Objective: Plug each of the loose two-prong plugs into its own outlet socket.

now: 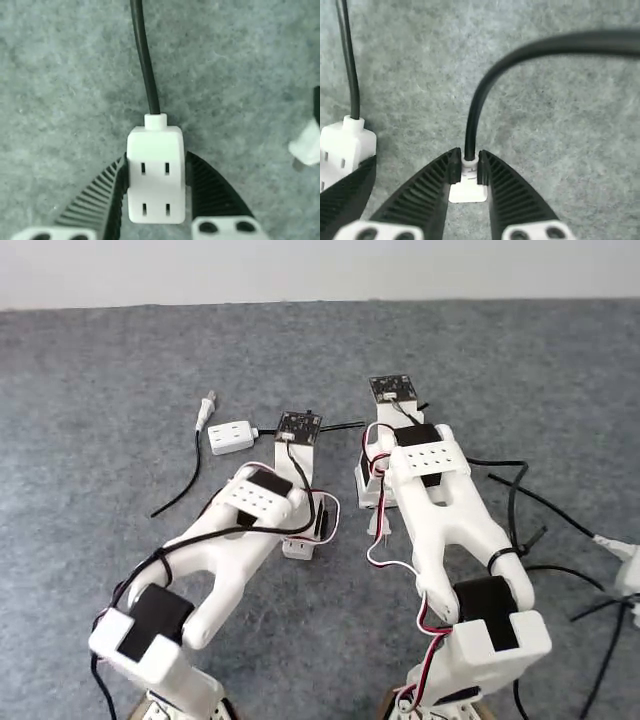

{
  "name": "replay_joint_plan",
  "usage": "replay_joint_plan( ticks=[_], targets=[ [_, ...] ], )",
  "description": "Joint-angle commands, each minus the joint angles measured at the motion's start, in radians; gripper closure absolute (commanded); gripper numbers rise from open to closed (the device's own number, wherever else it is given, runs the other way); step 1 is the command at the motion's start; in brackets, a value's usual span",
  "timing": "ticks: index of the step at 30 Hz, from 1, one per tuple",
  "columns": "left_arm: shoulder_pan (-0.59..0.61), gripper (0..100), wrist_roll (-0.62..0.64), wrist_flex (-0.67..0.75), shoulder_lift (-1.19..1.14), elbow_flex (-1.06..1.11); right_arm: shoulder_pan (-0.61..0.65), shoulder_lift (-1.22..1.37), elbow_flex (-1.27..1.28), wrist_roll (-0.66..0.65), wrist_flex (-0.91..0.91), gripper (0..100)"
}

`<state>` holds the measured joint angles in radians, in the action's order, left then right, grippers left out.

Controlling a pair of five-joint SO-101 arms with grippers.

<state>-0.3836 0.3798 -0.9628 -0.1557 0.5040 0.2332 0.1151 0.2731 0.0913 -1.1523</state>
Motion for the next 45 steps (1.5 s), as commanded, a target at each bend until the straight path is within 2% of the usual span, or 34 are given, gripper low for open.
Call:
replay_joint_plan(
  ticks=[1,9,15,17,25,28,30,38,41,45],
  targets=[
    [0.035,99,-0.014,-0.014,-0.011,-0.047,-0.002,-0.004,-0.058,-0.015,-0.021,91.1],
    [0.058,96,-0.012,-0.015,-0.009,-0.05,-0.002,-0.01,-0.057,-0.018,-0.024,89.8],
    [0.091,71,0.103,-0.043,-0.009,-0.051,-0.001,-0.01,-0.054,-0.015,-0.024,90.1],
    [0.092,68,0.101,-0.044,-0.008,-0.051,-0.001,-0.01,-0.054,-0.014,-0.024,90.2],
    [0.106,69,0.071,-0.06,0.002,-0.051,0.004,-0.012,-0.057,-0.012,-0.024,90.2],
    [0.137,71,0.041,-0.069,0.083,-0.039,-0.022,-0.015,-0.063,-0.012,-0.024,94.3],
    [0.166,74,0.018,-0.071,0.17,-0.004,-0.035,-0.013,-0.077,-0.012,-0.024,98.8],
    [0.278,92,-0.005,0.038,0.476,0.272,-0.042,-0.005,-0.037,-0.012,-0.022,98.4],
    [0.311,97,-0.005,0.083,0.468,0.308,-0.05,-0.001,-0.029,-0.012,-0.024,98.4],
    [0.35,97,-0.006,0.12,0.387,0.269,-0.079,-0.004,0.0,-0.012,-0.016,98.4]
  ],
)
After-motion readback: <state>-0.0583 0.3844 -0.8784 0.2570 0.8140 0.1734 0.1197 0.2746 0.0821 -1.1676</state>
